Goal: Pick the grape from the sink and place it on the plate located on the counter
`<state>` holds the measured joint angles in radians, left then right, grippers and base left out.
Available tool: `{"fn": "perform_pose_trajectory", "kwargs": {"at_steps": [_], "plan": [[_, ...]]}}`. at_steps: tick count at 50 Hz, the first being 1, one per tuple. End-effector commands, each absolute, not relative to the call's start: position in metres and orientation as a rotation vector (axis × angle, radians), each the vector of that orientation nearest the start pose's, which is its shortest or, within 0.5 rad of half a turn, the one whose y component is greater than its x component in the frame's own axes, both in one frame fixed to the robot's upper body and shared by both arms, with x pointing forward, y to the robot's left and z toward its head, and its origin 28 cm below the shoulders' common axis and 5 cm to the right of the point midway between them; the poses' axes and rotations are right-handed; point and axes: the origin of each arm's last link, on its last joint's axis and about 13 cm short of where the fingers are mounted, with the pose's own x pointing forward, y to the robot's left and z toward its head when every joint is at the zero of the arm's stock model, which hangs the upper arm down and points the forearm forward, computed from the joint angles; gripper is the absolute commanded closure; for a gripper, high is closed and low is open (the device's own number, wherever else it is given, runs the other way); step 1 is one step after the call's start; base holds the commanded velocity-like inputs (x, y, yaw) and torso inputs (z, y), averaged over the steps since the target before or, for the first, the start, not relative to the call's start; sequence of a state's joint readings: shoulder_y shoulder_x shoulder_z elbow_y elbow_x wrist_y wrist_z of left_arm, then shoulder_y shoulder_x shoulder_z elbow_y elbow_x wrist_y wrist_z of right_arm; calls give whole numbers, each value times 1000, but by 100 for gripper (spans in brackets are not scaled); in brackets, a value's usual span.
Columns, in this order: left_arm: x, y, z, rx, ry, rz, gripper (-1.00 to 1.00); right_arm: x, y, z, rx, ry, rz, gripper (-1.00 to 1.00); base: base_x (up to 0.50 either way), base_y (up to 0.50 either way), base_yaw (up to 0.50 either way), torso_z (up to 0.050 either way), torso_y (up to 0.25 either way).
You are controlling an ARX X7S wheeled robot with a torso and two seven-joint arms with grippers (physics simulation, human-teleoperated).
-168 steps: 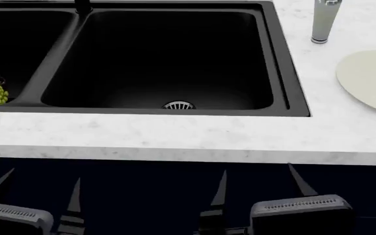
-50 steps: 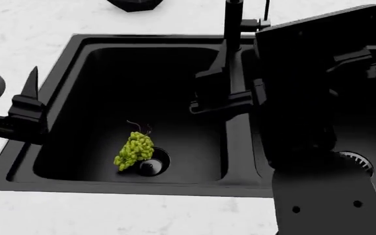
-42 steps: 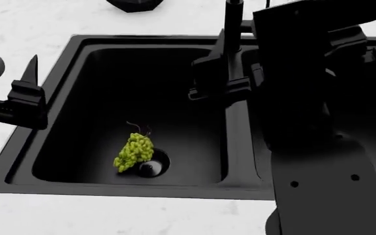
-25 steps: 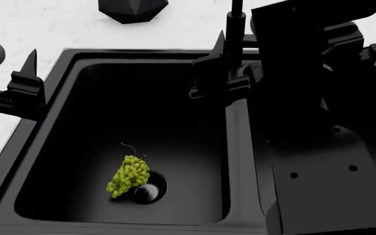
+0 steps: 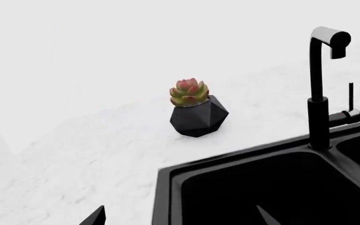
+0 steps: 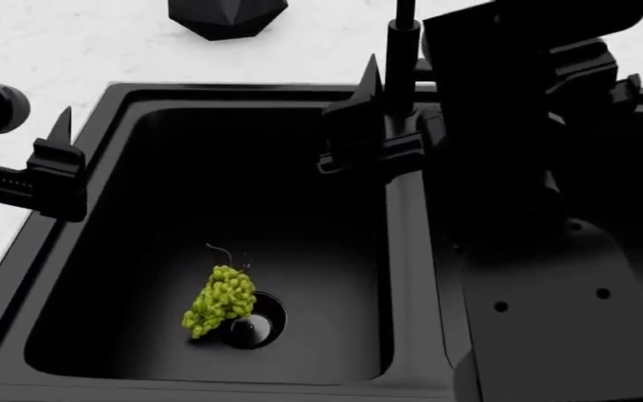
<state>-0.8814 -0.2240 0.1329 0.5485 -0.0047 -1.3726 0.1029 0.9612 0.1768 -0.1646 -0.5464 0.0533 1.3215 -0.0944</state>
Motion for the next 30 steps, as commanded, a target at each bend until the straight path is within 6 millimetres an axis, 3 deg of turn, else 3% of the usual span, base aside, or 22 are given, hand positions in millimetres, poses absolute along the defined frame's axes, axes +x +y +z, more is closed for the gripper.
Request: {"fn": "perform_pose_trajectory", "kwargs": {"at_steps": [1,16,26,30], "plan": [[274,234,265,243,-51,-37,-100,279,-110,281,-233,-170,111,-100,0,0,0,0,0],[272,231,271,253,-58,-49,-100,275,-115,284,-196,-206,124,-100,420,222,0,0,0],[273,228,269,280,-44,-38,-100,275,-115,288,-231,-180,104,-100,0,0,0,0,0],[274,226,268,293,-41,-36,-100,275,-116,289,-236,-183,103,-100,0,0,0,0,-215]]}}
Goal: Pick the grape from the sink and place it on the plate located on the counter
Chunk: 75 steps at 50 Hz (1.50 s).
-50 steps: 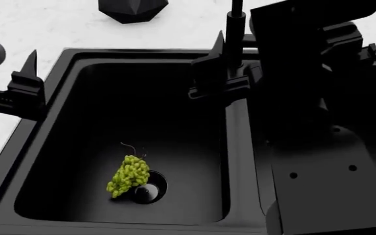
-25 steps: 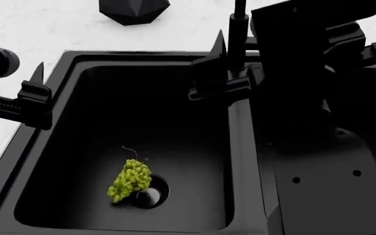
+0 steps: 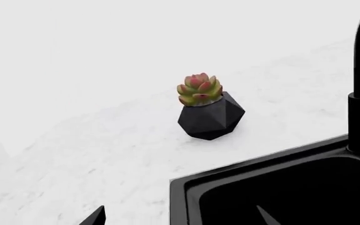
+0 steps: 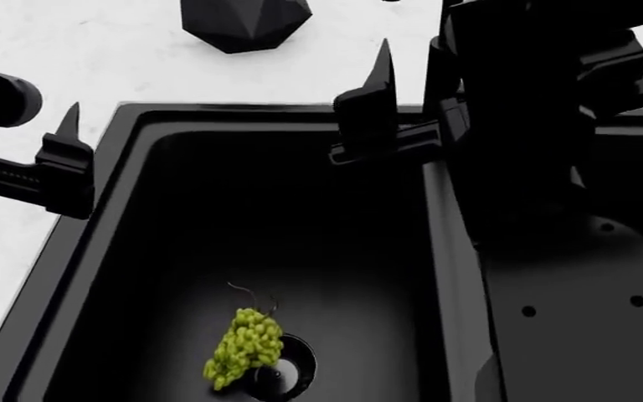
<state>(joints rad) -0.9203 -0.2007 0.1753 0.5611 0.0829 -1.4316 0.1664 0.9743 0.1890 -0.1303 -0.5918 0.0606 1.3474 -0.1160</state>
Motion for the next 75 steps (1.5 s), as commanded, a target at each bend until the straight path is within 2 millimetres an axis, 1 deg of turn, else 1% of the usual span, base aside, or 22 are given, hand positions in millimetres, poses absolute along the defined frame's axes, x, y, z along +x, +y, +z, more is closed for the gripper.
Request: {"fn": "perform_pose_trajectory", "kwargs": {"at_steps": [1,17,18,21,27,29,39,40,41,51,64,70,71,75], "plan": [[275,226,267,293,-42,-37,-100,275,-116,290,-236,-185,102,-100,0,0,0,0,-250],[277,225,268,276,-32,-50,-100,274,-117,291,-238,-183,95,-100,-1,0,0,0,-250],[277,225,269,239,-22,-72,-100,274,-118,292,-239,-180,96,-100,0,0,0,0,0],[278,223,270,288,25,-47,-100,274,-118,293,-241,-167,91,-100,0,0,0,0,0],[277,224,275,249,8,-29,-100,275,-119,294,-244,-151,81,-100,0,0,0,0,0],[277,223,275,259,37,-66,-100,275,-120,295,-246,-148,79,-100,0,0,0,0,0],[277,223,275,259,37,-66,-100,275,-120,295,-246,-148,79,-100,0,0,0,0,0],[282,220,279,285,3,-67,-100,275,-120,295,-248,-145,77,-100,0,0,0,0,0],[281,222,275,269,69,-60,-100,275,-120,295,-251,-147,75,-100,0,0,0,0,0],[282,218,278,289,68,-66,-100,274,-122,297,-259,-149,73,-100,0,0,0,0,0],[281,215,279,284,58,-87,-100,272,-122,298,-258,-154,74,-100,0,0,0,44,0],[282,214,280,282,53,-90,-100,271,-124,297,-258,-152,73,-100,0,0,0,0,0],[282,214,279,310,61,-77,-100,271,-124,297,-257,-153,73,-100,0,0,0,0,0],[285,211,278,325,75,-74,-100,272,-125,296,-259,-150,73,-100,0,0,0,0,-134]]}}
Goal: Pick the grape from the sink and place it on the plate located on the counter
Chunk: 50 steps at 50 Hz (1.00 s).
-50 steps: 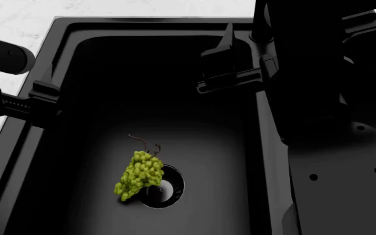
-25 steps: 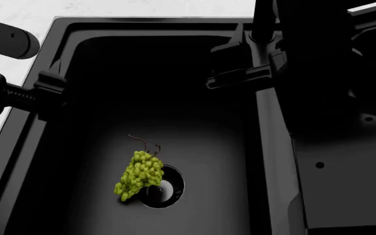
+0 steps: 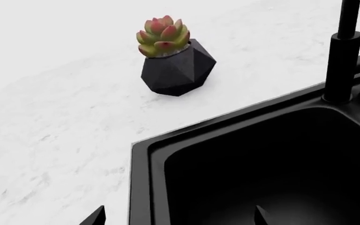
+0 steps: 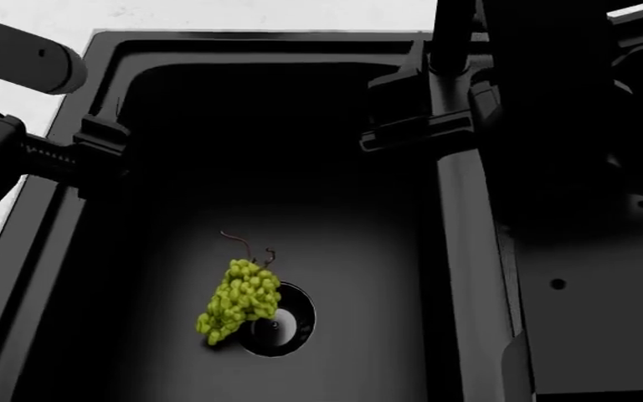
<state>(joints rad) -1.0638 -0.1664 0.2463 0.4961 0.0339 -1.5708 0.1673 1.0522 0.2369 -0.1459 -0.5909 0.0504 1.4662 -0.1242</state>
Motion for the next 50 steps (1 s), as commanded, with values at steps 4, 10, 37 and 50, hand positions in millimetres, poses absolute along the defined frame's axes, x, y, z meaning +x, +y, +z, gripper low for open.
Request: {"fn": "perform_pose_trajectory", "kwargs": {"at_steps": [4,10,37,50], "plan": [[287,210,277,327,79,-78,-100,272,-125,296,-262,-148,69,-100,0,0,0,0,-250],[288,211,276,323,83,-80,-100,273,-124,298,-265,-151,71,-100,-2,0,0,0,-250],[348,184,256,328,339,-336,-100,266,-134,316,-275,-185,25,-100,0,0,0,0,-102],[401,172,232,355,563,-437,-100,258,-139,322,-279,-199,5,-100,0,0,0,0,0]]}}
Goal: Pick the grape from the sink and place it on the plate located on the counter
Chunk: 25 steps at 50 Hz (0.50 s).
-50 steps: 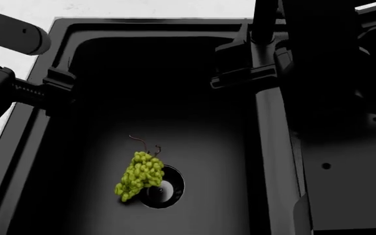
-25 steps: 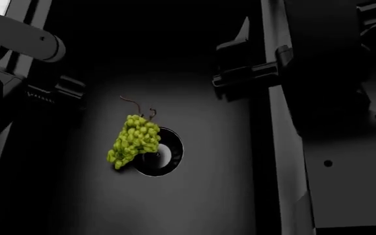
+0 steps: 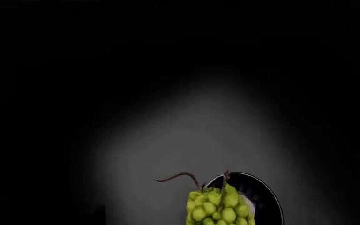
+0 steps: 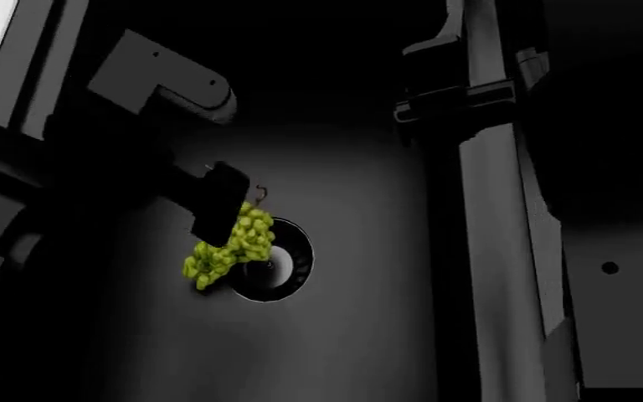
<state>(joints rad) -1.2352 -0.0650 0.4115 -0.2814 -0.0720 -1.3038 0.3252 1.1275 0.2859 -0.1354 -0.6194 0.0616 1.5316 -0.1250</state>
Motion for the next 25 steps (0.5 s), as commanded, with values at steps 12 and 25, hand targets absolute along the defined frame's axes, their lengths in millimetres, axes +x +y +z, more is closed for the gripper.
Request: {"fn": "perform_pose_trajectory", "kwargs": {"at_steps": [12,25], "plan": [[410,172,219,317,682,-506,-100,254,-143,324,-277,-206,-6,-100,0,0,0,0,0],[408,178,201,304,745,-496,-100,254,-142,323,-281,-202,-4,-100,0,0,0,0,0]]}}
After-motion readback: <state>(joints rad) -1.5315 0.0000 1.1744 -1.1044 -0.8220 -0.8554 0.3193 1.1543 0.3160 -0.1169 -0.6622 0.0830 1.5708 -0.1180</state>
